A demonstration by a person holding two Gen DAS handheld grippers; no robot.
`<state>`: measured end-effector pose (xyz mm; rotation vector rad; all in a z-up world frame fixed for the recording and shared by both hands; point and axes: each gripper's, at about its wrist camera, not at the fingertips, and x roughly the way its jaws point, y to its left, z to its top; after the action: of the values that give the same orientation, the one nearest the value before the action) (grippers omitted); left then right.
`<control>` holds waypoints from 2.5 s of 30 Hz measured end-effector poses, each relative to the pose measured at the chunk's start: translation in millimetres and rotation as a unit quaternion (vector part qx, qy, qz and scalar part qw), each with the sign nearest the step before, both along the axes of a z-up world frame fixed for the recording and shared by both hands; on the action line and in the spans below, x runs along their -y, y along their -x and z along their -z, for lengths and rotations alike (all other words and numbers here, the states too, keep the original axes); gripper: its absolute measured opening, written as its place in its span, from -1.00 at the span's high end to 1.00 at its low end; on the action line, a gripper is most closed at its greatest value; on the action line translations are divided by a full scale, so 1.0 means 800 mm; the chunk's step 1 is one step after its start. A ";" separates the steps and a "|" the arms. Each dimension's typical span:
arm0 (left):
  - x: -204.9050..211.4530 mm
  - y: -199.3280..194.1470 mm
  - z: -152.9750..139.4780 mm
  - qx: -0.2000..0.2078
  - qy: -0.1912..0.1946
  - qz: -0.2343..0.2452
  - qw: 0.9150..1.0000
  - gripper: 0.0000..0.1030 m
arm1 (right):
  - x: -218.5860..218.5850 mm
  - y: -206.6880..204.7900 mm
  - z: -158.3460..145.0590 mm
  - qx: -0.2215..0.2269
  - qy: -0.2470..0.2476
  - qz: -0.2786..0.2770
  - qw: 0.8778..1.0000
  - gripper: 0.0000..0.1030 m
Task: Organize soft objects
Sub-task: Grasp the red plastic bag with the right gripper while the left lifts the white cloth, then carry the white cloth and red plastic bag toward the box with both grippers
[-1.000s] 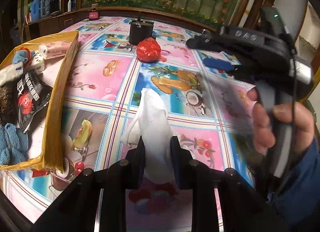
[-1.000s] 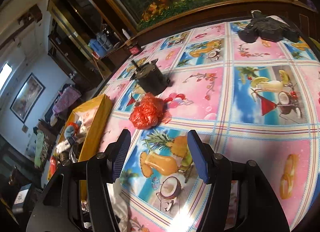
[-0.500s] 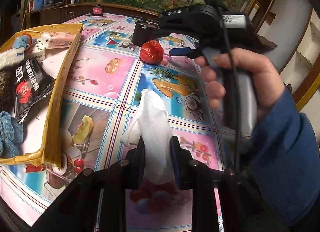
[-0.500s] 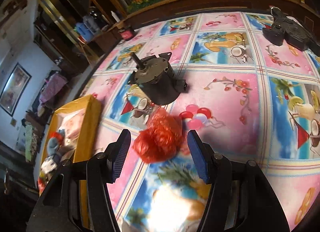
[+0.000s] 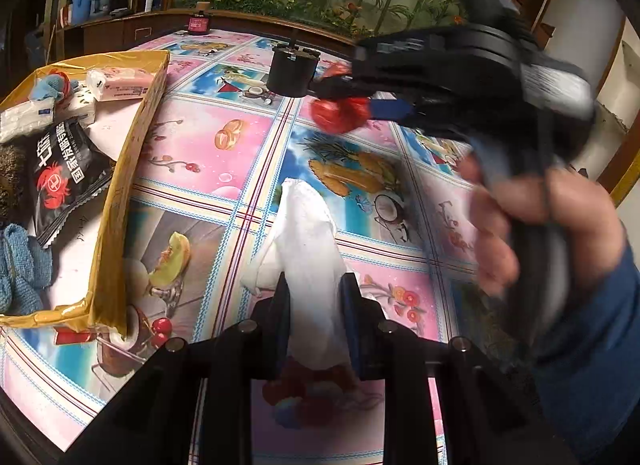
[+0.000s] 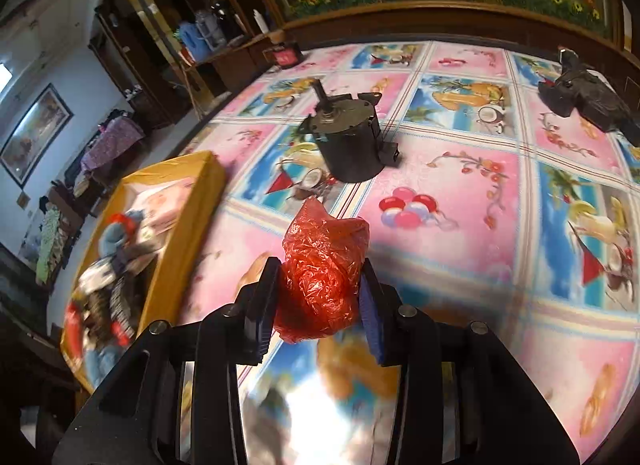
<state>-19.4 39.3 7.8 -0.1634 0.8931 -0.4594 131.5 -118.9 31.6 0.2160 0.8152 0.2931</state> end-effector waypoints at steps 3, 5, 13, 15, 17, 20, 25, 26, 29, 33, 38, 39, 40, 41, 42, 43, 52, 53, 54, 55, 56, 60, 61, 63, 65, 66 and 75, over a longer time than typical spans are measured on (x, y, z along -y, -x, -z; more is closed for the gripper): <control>0.001 0.004 -0.002 0.006 -0.007 -0.002 1.000 0.55 | 0.010 0.050 -0.006 0.027 0.000 -0.008 1.000 0.28; 0.002 0.005 -0.002 0.008 -0.012 -0.005 1.000 0.55 | 0.019 0.078 0.003 0.044 -0.010 -0.009 0.999 0.28; 0.010 0.009 -0.005 0.031 -0.055 -0.024 0.998 0.55 | 0.023 0.092 0.012 0.052 -0.025 -0.029 0.998 0.28; 0.012 0.008 -0.005 0.035 -0.065 -0.028 0.997 0.55 | 0.024 0.094 0.011 0.051 -0.033 -0.030 0.998 0.28; 0.014 0.007 -0.005 0.037 -0.072 -0.030 0.996 0.55 | 0.022 0.096 0.011 0.051 -0.034 -0.033 0.998 0.28; 0.015 0.008 -0.006 0.044 -0.080 -0.033 0.995 0.55 | 0.017 0.101 0.009 0.053 -0.035 -0.038 0.997 0.28; 0.018 0.011 -0.008 0.055 -0.094 -0.035 0.993 0.55 | 0.012 0.104 0.008 0.055 -0.031 -0.046 0.997 0.28; 0.019 0.011 -0.008 0.058 -0.097 -0.036 0.993 0.55 | 0.011 0.104 0.008 0.055 -0.032 -0.046 0.997 0.28; 0.022 0.013 -0.010 0.065 -0.104 -0.038 0.992 0.55 | 0.010 0.104 0.008 0.055 -0.031 -0.047 0.997 0.28; 0.024 0.015 -0.011 0.072 -0.114 -0.040 0.990 0.55 | 0.010 0.104 0.008 0.055 -0.031 -0.047 0.997 0.28; 0.027 0.017 -0.012 0.080 -0.121 -0.041 0.989 0.55 | 0.010 0.104 0.008 0.055 -0.031 -0.047 0.997 0.28; 0.027 0.017 -0.012 0.080 -0.121 -0.041 0.989 0.55 | 0.010 0.104 0.009 0.055 -0.031 -0.048 0.997 0.28; 0.027 0.018 -0.012 0.081 -0.121 -0.041 0.988 0.55 | 0.010 0.104 0.009 0.055 -0.031 -0.047 0.997 0.28; 0.027 0.018 -0.012 0.081 -0.121 -0.042 0.988 0.55 | 0.010 0.104 0.009 0.055 -0.031 -0.047 0.997 0.28; 0.027 0.019 -0.012 0.082 -0.122 -0.042 0.988 0.55 | 0.010 0.104 0.009 0.055 -0.031 -0.047 0.997 0.28; 0.028 0.019 -0.012 0.083 -0.122 -0.042 0.988 0.55 | 0.010 0.105 0.009 0.055 -0.031 -0.047 0.997 0.28; 0.029 0.022 -0.013 0.088 -0.125 -0.044 0.987 0.55 | 0.009 0.105 0.009 0.054 -0.030 -0.048 0.997 0.28; 0.029 0.022 -0.013 0.088 -0.126 -0.043 0.987 0.55 | 0.009 0.105 0.010 0.054 -0.029 -0.048 0.997 0.28; 0.030 0.023 -0.013 0.089 -0.126 -0.043 0.987 0.55 | 0.009 0.105 0.011 0.053 -0.029 -0.049 0.997 0.28; 0.030 0.023 -0.013 0.090 -0.127 -0.044 0.987 0.55 | 0.009 0.105 0.011 0.053 -0.029 -0.049 0.997 0.28; 0.030 0.023 -0.014 0.090 -0.127 -0.044 0.987 0.55 | 0.007 0.105 0.012 0.053 -0.029 -0.048 0.997 0.28; 0.032 0.026 -0.015 0.094 -0.131 -0.044 0.986 0.55 | 0.007 0.105 0.012 0.053 -0.028 -0.049 0.997 0.28; 0.032 0.026 -0.016 0.094 -0.132 -0.044 0.986 0.55 | 0.007 0.105 0.012 0.053 -0.028 -0.049 0.997 0.28; 0.032 0.027 -0.016 0.096 -0.133 -0.045 0.985 0.55 | 0.007 0.105 0.012 0.053 -0.028 -0.049 0.997 0.28; 0.033 0.027 -0.016 0.097 -0.134 -0.045 0.985 0.55 | 0.006 0.105 0.011 0.054 -0.028 -0.049 0.997 0.28; 0.033 0.028 -0.016 0.098 -0.134 -0.046 0.985 0.55 | 0.006 0.105 0.011 0.054 -0.028 -0.050 0.997 0.28; 0.028 0.038 -0.023 0.121 -0.122 -0.050 0.984 0.55 | -0.007 0.111 0.015 0.067 -0.020 -0.066 0.995 0.27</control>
<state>-49.6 17.1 26.2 0.0709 0.6909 -0.2669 43.1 -113.1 20.0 0.1772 0.6921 0.4444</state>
